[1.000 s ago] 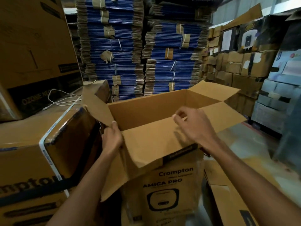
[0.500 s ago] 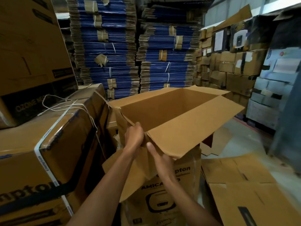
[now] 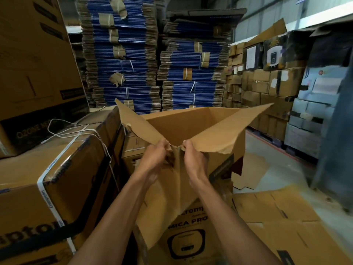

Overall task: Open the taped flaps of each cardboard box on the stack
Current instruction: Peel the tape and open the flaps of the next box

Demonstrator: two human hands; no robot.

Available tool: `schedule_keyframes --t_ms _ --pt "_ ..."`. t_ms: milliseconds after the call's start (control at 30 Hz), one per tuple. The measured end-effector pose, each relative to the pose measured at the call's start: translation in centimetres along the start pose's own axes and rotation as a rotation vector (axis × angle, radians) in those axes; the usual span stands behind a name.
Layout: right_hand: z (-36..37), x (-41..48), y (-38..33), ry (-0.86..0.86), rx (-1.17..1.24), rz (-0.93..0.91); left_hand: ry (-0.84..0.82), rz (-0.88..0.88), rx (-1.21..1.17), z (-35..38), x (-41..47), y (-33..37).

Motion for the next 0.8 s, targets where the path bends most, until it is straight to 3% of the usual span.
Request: schedule_keyframes --t_ms 133,267,400,533,600,667,733,800 --pt "-0.6 -1.3 -5.4 -0.087 -0.281 -0.225 -0.045 0.023 -0.123 -1.8 0.3 2.9" --pt "0.6 -3.3 -9.7 -0.274 -0.496 -0.445 -0.137 0.009 -0.403 -3.9 0.2 4.0" --pt "3.7 -4.1 -10.3 -0.339 -0.712 -0.623 -0.202 0.014 -0.613 -4.2 -0.9 2.9" --pt "4.9 -3.3 -6.8 -0.460 -0.859 -0.549 -0.242 0.008 -0.919 -3.2 -2.6 -0.8" --pt "4.9 -3.4 -4.6 -0.541 -1.000 -0.552 -0.167 -0.040 -1.043 -2.7 -3.2 -2.7" --pt "4.3 -3.6 -2.5 -0.585 -1.091 -0.532 -0.037 -0.112 -1.047 -1.9 -3.3 -4.8" --pt "3.2 -3.3 -0.6 -0.568 -1.030 -0.559 0.046 -0.165 -0.943 -1.0 -3.5 -6.3" --pt "1.4 -3.4 1.8 -0.424 -0.937 -0.697 0.033 -0.192 -0.852 -0.5 -3.9 -7.0"
Point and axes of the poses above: each hand's wrist, its own x-axis towards the middle knuckle, its own z-axis out of the palm, y = z × x, the point moved 3 cm from there along x, towards the middle knuckle, and after that the axes turned 8 degrees about z, right-handed, at the moved point
